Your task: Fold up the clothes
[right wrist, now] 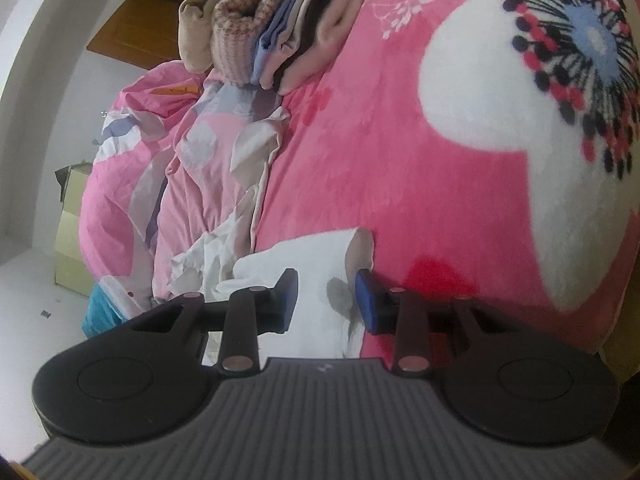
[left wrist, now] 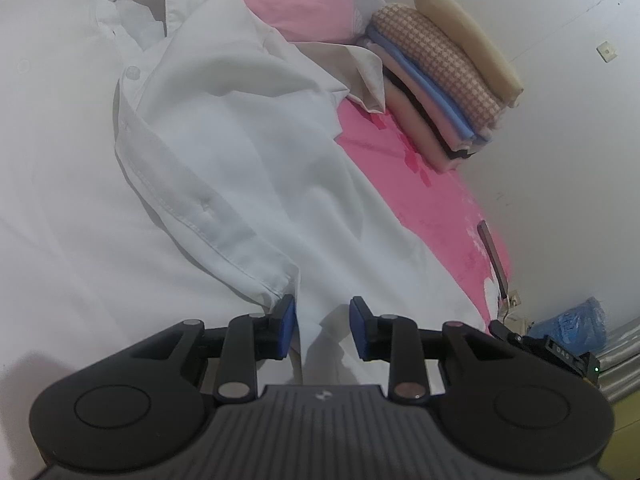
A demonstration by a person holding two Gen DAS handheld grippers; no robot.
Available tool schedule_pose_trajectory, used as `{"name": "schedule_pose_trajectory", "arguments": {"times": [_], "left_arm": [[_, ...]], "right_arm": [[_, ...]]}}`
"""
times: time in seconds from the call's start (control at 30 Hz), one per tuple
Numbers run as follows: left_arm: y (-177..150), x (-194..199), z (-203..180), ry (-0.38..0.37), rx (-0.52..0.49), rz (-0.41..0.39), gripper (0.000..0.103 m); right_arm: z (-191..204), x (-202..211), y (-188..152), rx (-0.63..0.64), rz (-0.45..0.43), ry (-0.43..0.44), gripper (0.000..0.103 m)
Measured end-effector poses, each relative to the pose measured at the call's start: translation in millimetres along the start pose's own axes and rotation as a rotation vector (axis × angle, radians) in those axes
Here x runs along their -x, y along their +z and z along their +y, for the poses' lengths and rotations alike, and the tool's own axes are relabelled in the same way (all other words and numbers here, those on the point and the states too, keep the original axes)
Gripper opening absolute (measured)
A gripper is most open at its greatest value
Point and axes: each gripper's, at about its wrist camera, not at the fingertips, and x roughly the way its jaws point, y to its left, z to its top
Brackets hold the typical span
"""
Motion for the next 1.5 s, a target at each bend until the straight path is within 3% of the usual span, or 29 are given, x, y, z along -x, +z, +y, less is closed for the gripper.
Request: {"name": "schedule_pose_trajectory", "arguments": {"times": [0.17, 0.23, 0.27, 0.37, 0.6, 1.07, 1.27, 1.37, 1.5], "left_arm": [[1, 1, 2, 0.0, 0.011, -0.015, 0.029], [3, 1, 3, 0.004, 0.015, -0.024, 0.021], [4, 1, 3, 0.006, 0.017, -0.029, 0.013], [6, 2, 4, 0.012, 0.023, -0.044, 0.009], [14, 0, 4, 0.024, 0.032, -0.068, 0.008], [13, -3, 1, 0.051, 0.036, -0.051, 0.005], [-3, 13, -8, 0.027, -0.002, -0.008, 0.026], [-16, 11, -20, 0.019, -0.056, 0.043, 0.026], [-34, 7, -38, 0.007, -0.128, 0.112, 0.026]], "right_arm": [[11, -7, -4, 0.042, 0.044, 0.018, 0.032], [16, -10, -7, 0.081, 0.046, 0.001, 0.022], [18, -12, -7, 0.101, 0.042, -0.01, 0.009], [24, -15, -4, 0.139, 0.0, -0.002, 0.001], [18, -17, 16, 0.12, -0.107, 0.041, 0.0], [-18, -30, 31, -0.023, -0.178, 0.046, 0.0], [-19, -24, 30, -0.069, -0.177, 0.054, 0.003], [-17, -19, 27, -0.068, -0.16, 0.061, 0.012], [-11, -19, 26, -0.01, -0.155, 0.033, 0.014]]}}
